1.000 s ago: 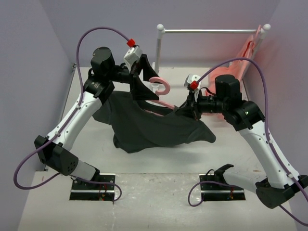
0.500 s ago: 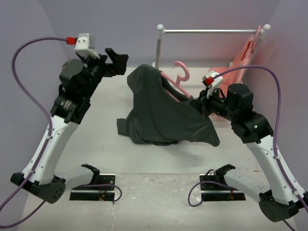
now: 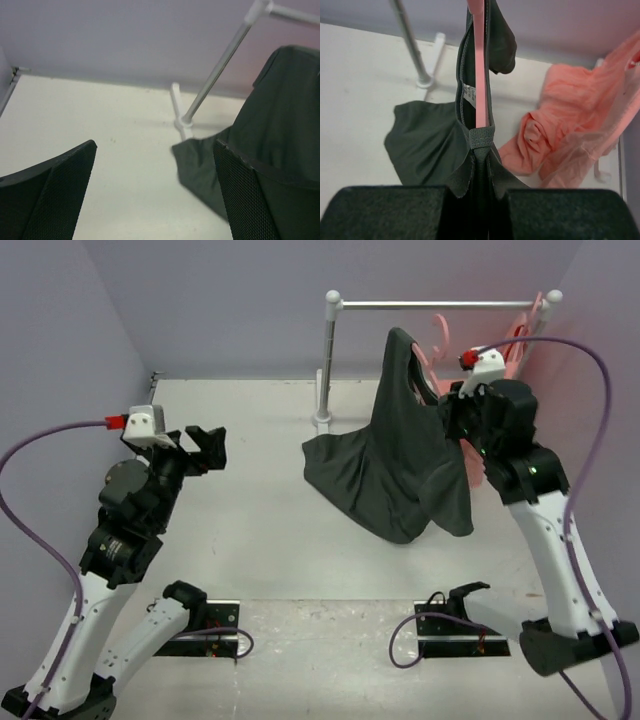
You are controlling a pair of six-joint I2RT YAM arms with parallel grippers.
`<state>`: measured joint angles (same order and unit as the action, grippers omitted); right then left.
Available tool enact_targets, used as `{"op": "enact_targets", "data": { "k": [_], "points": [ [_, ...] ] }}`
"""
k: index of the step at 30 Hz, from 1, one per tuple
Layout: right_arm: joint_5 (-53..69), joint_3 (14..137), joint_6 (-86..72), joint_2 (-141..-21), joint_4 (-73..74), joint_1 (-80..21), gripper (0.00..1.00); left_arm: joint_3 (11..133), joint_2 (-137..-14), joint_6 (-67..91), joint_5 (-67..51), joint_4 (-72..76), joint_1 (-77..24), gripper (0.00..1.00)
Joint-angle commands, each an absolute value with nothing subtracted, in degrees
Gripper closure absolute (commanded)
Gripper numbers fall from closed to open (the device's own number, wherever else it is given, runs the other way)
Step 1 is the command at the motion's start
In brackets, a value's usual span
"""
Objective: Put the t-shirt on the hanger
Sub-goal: Place the hanger at the clothesline.
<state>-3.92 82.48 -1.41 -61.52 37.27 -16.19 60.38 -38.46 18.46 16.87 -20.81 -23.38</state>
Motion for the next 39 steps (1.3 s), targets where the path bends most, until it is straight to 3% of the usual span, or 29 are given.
{"op": "enact_targets", "data": {
  "k": [1, 7, 22, 31, 32, 34, 35, 36, 39],
  "points": [
    [-13.72, 83.03, -3.73, -71.92, 27.67, -12.68, 1.00, 49.59, -32.33, 13.21, 13.03, -22.34, -23.29, 0.00],
    [-14.31, 85.56, -2.29, -76.88, 16.41, -11.99, 1.00, 38.42, -25.33, 12.79, 13.99, -17.99, -23.20, 0.00],
    [-5.63, 102.11, -6.38, -93.82, 20.53, -8.07, 1.00, 36.94, -28.89, 11.78, 10.64, -20.04, -22.68, 0.00],
    [-2.90, 93.51, -10.33, -91.31, 18.35, -7.82, 0.99, 36.65, -29.45, 11.82, 10.71, -20.25, -22.12, 0.00],
    [-2.48, 93.09, -10.54, -90.89, 18.62, -7.82, 0.95, 36.65, -29.87, 12.03, 11.06, -20.39, -21.98, 0.00],
    [-1.78, 91.74, -11.42, -89.35, 19.13, -7.81, 0.61, 36.89, -31.72, 13.61, 14.76, -21.04, -21.35, 0.00],
    [-1.27, 90.86, -12.08, -87.02, 18.91, -7.74, 0.24, 37.40, -32.46, 14.93, 17.62, -21.99, -20.62, 0.00],
    [-1.23, 89.52, -12.13, -86.84, 18.52, -7.73, 0.05, 37.96, -33.42, 15.03, 17.84, -22.58, -19.82, 0.00],
    [-0.54, 81.07, -13.85, -74.64, 17.62, -7.82, 0.01, 40.19, -38.74, 19.06, 21.88, -24.62, -15.08, 0.00]
  ]
}}
